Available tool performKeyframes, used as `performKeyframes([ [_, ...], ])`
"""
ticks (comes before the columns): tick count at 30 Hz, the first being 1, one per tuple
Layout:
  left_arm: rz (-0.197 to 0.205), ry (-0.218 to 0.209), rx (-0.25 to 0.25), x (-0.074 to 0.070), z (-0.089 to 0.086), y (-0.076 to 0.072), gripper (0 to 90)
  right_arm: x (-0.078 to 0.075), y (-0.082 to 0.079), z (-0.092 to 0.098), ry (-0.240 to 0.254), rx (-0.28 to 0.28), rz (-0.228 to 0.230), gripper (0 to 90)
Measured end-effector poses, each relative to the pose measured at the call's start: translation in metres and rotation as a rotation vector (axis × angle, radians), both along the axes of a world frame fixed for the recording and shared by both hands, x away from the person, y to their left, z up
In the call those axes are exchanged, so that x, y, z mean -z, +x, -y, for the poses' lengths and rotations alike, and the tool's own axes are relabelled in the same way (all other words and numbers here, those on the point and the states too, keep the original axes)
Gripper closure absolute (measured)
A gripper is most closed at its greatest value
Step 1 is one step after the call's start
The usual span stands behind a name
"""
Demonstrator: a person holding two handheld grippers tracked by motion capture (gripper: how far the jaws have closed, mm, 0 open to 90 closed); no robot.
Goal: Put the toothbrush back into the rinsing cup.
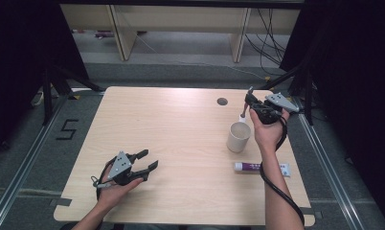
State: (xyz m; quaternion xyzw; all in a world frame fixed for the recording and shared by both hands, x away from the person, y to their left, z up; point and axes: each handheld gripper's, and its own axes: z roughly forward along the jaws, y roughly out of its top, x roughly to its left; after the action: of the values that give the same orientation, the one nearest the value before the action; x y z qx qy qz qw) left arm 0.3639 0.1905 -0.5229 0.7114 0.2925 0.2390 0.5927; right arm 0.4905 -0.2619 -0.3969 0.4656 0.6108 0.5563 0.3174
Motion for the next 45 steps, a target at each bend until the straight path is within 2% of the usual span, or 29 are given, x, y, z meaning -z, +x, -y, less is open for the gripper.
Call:
performKeyframes([
  [3,0.000,0.000,0.000,0.000,0.000,0.000,39.6,0.003,0.001,0.002,-0.024,0.000,-0.010,83.0],
  [5,0.000,0.000,0.000,0.000,0.000,0.000,39.6,0.005,0.001,0.001,-0.008,0.003,-0.024,83.0],
  [6,0.000,0.000,0.000,0.000,0.000,0.000,39.6,0.006,0.002,0.002,-0.029,0.000,-0.018,83.0],
  [8,-0.001,0.000,-0.001,0.000,0.000,0.000,39.6,0.009,0.003,0.002,-0.027,0.000,-0.035,83.0],
  [9,0.000,0.000,0.000,0.000,0.000,0.000,39.6,0.009,0.002,0.001,-0.008,0.002,-0.051,83.0],
  [11,0.000,0.001,0.000,0.000,0.000,0.000,39.6,0.012,0.003,0.002,-0.024,0.001,-0.041,83.0],
  [12,0.000,0.000,0.000,0.000,0.000,0.000,39.6,0.013,0.003,0.003,-0.033,0.002,-0.054,83.0],
  [13,0.000,0.000,-0.001,0.000,0.000,0.000,39.6,0.014,0.004,0.004,-0.055,0.004,-0.042,83.0],
  [14,0.000,0.000,0.000,0.000,0.000,0.000,39.6,0.015,0.003,0.003,-0.025,0.002,-0.062,83.0],
  [17,-0.001,0.000,0.000,0.000,0.000,0.000,39.6,0.018,0.005,0.003,-0.022,-0.001,-0.061,83.0],
  [18,-0.001,0.000,0.000,0.000,0.000,0.000,39.6,0.018,0.005,0.004,-0.046,0.010,-0.071,83.0],
  [19,-0.001,0.001,0.000,0.000,0.000,0.000,39.5,0.020,0.005,0.003,-0.031,0.005,-0.082,83.0],
  [21,-0.001,0.000,0.000,0.000,0.000,0.000,39.6,0.022,0.006,0.004,-0.044,0.006,-0.087,83.0],
  [22,-0.001,0.000,0.000,0.000,0.000,0.000,39.6,0.023,0.006,0.003,-0.035,0.007,-0.082,83.0],
  [24,-0.001,0.000,0.000,0.000,0.000,0.000,39.6,0.025,0.006,0.002,-0.038,0.012,-0.102,83.0],
  [26,-0.001,0.000,0.000,0.000,0.000,0.000,39.6,0.027,0.008,0.004,-0.060,0.000,-0.089,83.0],
  [27,-0.001,0.000,0.000,0.000,0.000,0.000,39.5,0.027,0.006,0.001,-0.022,0.006,-0.125,83.0],
  [28,-0.001,0.000,0.001,0.000,0.000,0.000,39.6,0.029,0.009,0.004,-0.050,0.001,-0.106,83.0],
  [29,-0.001,0.000,0.000,0.000,0.000,0.000,39.5,0.029,0.008,0.004,-0.048,-0.001,-0.116,83.0],
  [30,-0.001,0.001,0.001,0.000,0.000,0.000,39.6,0.030,0.009,0.005,-0.072,0.008,-0.108,82.9],
  [32,-0.001,0.000,0.001,0.000,0.000,0.000,39.5,0.031,0.009,0.004,-0.057,0.004,-0.127,83.0],
  [33,-0.001,0.000,0.001,0.000,0.000,0.000,39.5,0.031,0.009,0.005,-0.075,0.010,-0.119,82.9],
  [35,-0.001,0.000,0.001,0.000,0.000,0.000,39.5,0.032,0.009,0.004,-0.056,0.000,-0.141,82.9],
  [39,0.000,0.000,0.000,0.000,0.000,0.000,39.5,0.033,0.010,0.004,-0.087,0.010,-0.149,82.8],
  [40,0.000,-0.001,0.000,0.000,0.000,0.000,39.5,0.035,0.010,0.002,-0.065,0.005,-0.154,82.8],
  [41,0.000,-0.001,0.000,0.000,0.000,0.000,39.5,0.035,0.010,0.002,-0.066,0.007,-0.155,82.7],
  [42,-0.001,0.000,0.000,0.000,0.000,0.000,39.5,0.036,0.012,0.004,-0.095,0.005,-0.138,82.7],
  [44,-0.002,0.000,0.001,0.000,0.000,0.000,39.5,0.036,0.012,0.003,-0.078,0.003,-0.156,82.5],
  [45,-0.001,0.000,0.001,0.000,0.000,0.000,39.5,0.037,0.012,0.003,-0.089,0.005,-0.154,82.3],
])
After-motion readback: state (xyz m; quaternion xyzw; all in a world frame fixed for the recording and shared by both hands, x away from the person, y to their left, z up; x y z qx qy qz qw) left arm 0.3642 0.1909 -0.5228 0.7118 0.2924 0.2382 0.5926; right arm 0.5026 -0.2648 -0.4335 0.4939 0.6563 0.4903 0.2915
